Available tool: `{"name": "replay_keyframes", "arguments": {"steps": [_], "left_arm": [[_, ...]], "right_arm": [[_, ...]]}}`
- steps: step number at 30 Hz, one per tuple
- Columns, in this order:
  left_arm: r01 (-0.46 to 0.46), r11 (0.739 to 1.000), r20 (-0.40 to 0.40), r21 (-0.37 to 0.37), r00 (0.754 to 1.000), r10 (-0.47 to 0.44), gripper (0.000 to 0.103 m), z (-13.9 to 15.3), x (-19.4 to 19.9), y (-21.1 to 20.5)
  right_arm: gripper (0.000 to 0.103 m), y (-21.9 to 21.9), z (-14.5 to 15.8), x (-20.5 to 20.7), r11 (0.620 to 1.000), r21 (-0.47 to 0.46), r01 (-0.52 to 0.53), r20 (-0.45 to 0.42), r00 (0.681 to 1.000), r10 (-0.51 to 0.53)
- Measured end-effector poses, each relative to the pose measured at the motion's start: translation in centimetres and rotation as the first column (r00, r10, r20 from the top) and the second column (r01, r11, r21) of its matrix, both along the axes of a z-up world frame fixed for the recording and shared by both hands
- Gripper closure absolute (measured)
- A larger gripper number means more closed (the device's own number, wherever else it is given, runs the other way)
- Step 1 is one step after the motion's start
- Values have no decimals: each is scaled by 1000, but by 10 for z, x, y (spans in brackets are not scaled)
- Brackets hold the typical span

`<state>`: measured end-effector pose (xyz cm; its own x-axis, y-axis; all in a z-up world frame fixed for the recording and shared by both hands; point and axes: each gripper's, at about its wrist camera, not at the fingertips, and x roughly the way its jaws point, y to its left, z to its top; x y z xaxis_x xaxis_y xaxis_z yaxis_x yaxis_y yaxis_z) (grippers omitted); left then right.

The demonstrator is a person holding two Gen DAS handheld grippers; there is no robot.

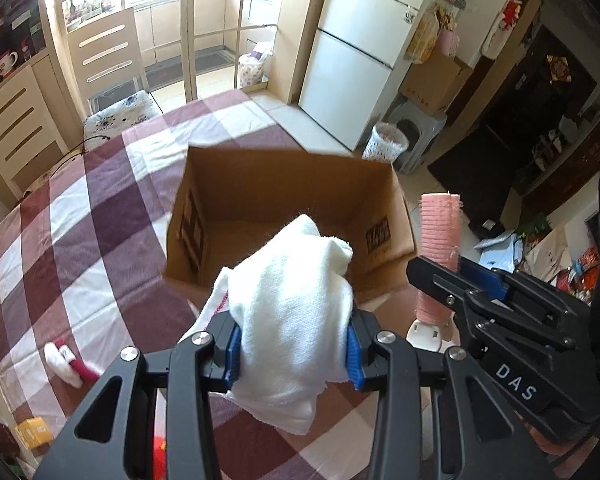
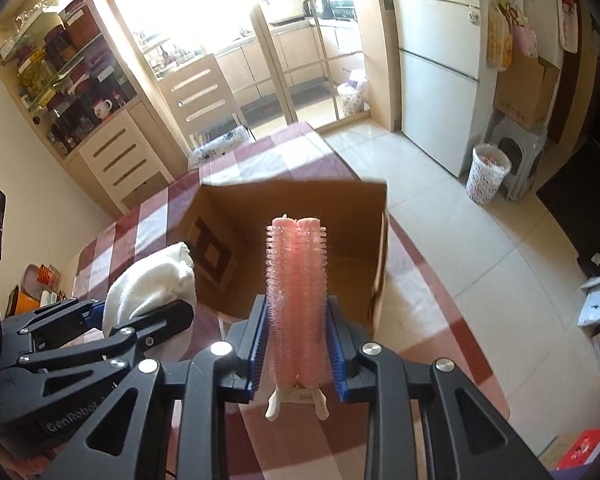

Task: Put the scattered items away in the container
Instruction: 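Carry the towel and hair roller with both tools over the cardboard box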

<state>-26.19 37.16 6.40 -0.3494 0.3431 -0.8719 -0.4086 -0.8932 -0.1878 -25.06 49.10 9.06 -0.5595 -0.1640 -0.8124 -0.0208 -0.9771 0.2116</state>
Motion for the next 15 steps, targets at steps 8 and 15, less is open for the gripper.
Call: {"name": "replay_keyframes", "arguments": {"steps": [8,15], "left_arm": [[-8,998,11,58,1000,8,62,10,-63,12],[-55,998,100,25,994,52,62,-34,-102,19]], "right_arm": [[75,-1,7,-56,1000,7,-22,-28,999,22],[75,1,-28,-93,1000,12,-13,50,999,13]]}}
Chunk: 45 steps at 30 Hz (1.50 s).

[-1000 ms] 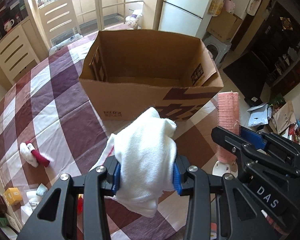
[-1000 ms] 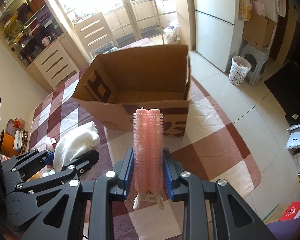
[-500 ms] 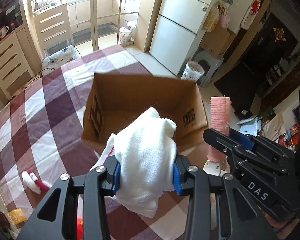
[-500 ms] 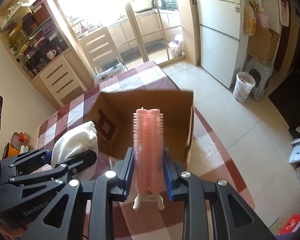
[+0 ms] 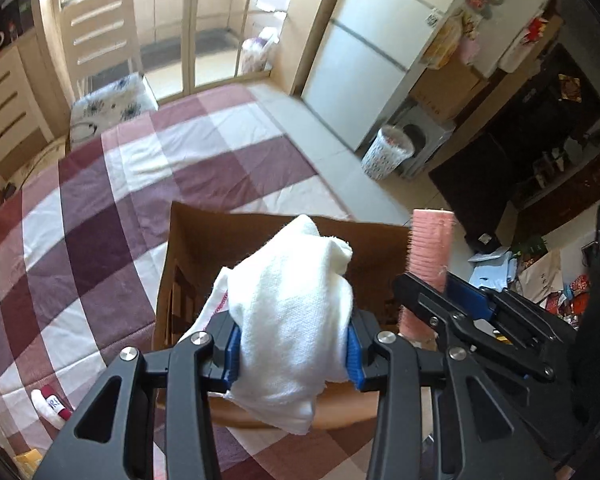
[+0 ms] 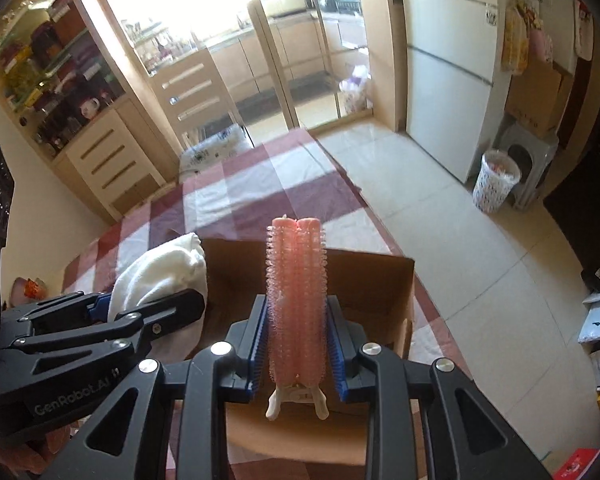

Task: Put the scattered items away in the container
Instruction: 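Carry the towel and hair roller with both tools over the cardboard box, then open both tools to drop the towel and roller into the box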

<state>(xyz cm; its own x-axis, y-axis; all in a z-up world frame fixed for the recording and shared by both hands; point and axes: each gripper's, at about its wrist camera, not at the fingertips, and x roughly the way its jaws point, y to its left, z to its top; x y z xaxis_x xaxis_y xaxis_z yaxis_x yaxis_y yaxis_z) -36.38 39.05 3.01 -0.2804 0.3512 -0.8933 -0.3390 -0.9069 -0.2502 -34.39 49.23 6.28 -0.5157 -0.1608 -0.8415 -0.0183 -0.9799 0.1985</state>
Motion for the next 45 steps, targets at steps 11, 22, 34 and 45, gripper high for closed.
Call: {"name": "replay_keyframes", "arguments": {"steps": [11,22,34,45], "left_arm": [[-1,997,33,-71,999,3,62,-44,-7,0],[-4,995,53,-101,999,9,62,-62,-11,1],[-12,996,62,-85,998,18,54,-60,-11,-4],[-55,997,-36,-50,998,54,29,-18,1,-25]], "right_arm": [[75,-8,-41,-13,999,24,-26,88,996,24],[75,-15,-60,-20,999,37,-40,129,991,35],[74,-11,-57,-20,1000,24,-14,161,987,10],[72,-5,-28,-16,999,-8,35,154,987,-34]]}}
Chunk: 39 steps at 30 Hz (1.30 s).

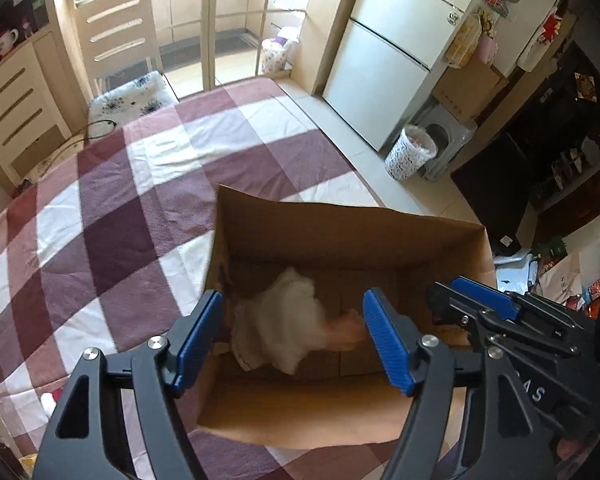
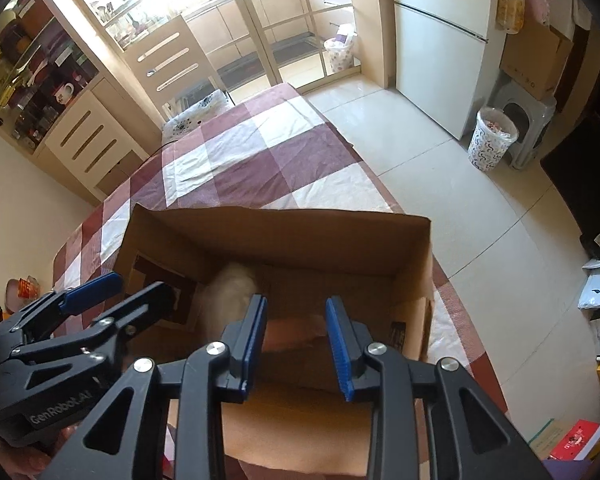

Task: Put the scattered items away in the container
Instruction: 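Open both tools to drop the towel and roller into the box, then move both open tools back over the table items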

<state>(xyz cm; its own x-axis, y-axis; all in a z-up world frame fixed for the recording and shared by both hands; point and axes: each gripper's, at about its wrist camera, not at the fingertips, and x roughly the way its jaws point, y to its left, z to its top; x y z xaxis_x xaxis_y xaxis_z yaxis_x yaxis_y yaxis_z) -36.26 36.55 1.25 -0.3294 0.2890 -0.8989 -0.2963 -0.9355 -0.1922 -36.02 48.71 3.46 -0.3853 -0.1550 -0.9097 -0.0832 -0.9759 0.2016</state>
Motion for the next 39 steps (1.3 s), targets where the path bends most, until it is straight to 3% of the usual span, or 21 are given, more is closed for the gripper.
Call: {"name": "replay_keyframes", "arguments": {"steps": [5,10,13,16,23,27,33,39], "left_arm": [[-57,996,-55,63,997,60,22,31,21,-30],[-115,990,-114,88,986,124,19,58,61,-76],[-179,979,-133,100,972,191,18,69,89,-116],[-256,963,-151,80,952,265,16,74,119,-158],[-439,897,-158,56,883,442,16,77,192,-261],[-528,849,-154,39,836,527,16,74,234,-315],[-643,766,-145,23,756,639,16,65,294,-382],[-696,718,-91,-6,716,692,16,38,338,-423]], "right_arm": [[72,-7,10,7,1000,21,-2,62,998,0],[72,-17,31,28,1000,-1,-14,11,1000,14],[72,-34,43,45,998,-40,-51,-13,999,50],[72,-58,55,61,993,-22,-112,-64,992,110],[72,-139,67,100,941,8,-340,-209,919,334],[72,-171,60,109,930,-41,-366,-171,919,355],[72,-238,37,139,894,20,-448,-138,884,446],[72,-282,7,173,857,26,-515,-86,853,515]]}}
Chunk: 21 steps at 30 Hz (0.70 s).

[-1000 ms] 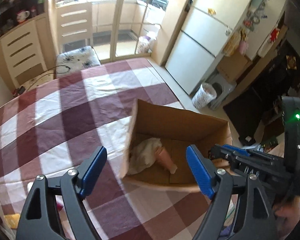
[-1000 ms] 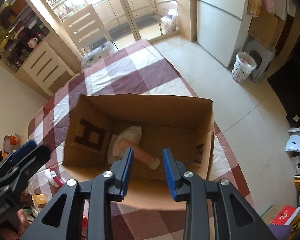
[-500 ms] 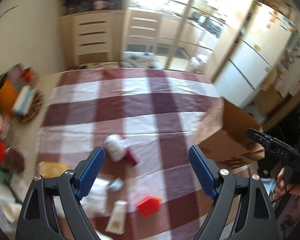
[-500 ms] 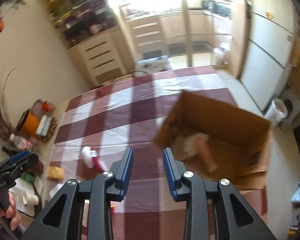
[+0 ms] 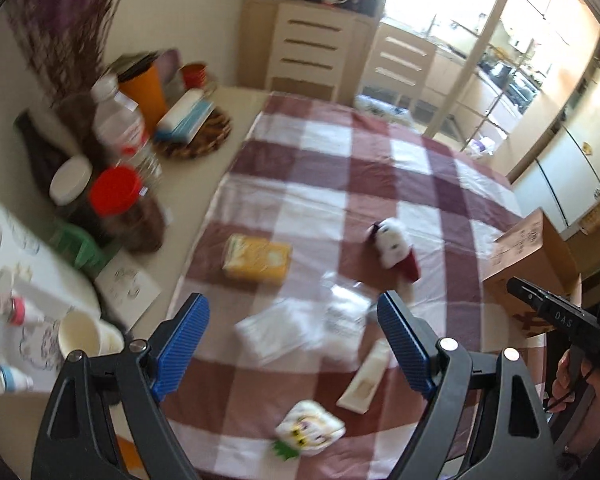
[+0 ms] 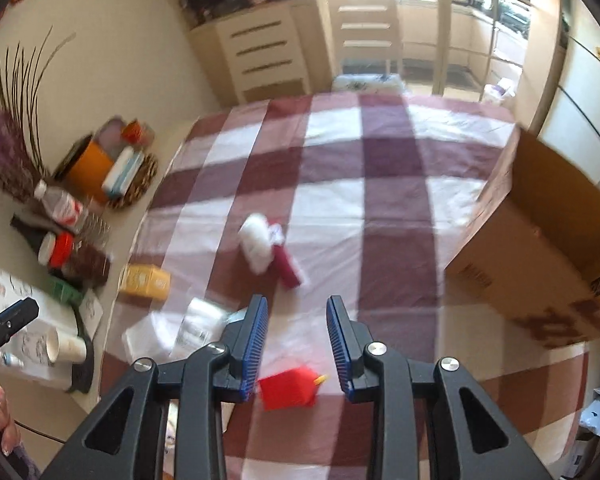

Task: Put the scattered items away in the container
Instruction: 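Move both open tools back over the table items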

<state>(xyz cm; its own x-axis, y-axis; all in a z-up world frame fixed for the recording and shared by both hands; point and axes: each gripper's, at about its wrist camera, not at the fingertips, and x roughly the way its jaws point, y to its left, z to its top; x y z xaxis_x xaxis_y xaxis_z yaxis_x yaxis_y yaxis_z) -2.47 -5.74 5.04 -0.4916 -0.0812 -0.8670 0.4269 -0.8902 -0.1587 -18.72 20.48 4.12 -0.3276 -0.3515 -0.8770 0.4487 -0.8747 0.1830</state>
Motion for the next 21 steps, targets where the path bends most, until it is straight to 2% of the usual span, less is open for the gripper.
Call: {"name": "replay_keyframes", "arguments": {"steps": [8,21], "left_arm": [[-5,998,53,57,999,2,16,-40,31,-10],[113,992,102,60,988,-118,16,-96,33,5]], "right_arm": [[72,-13,-26,46,998,55,-18,34,999,17],[72,-22,-68,83,995,99,9,107,994,-20]]}}
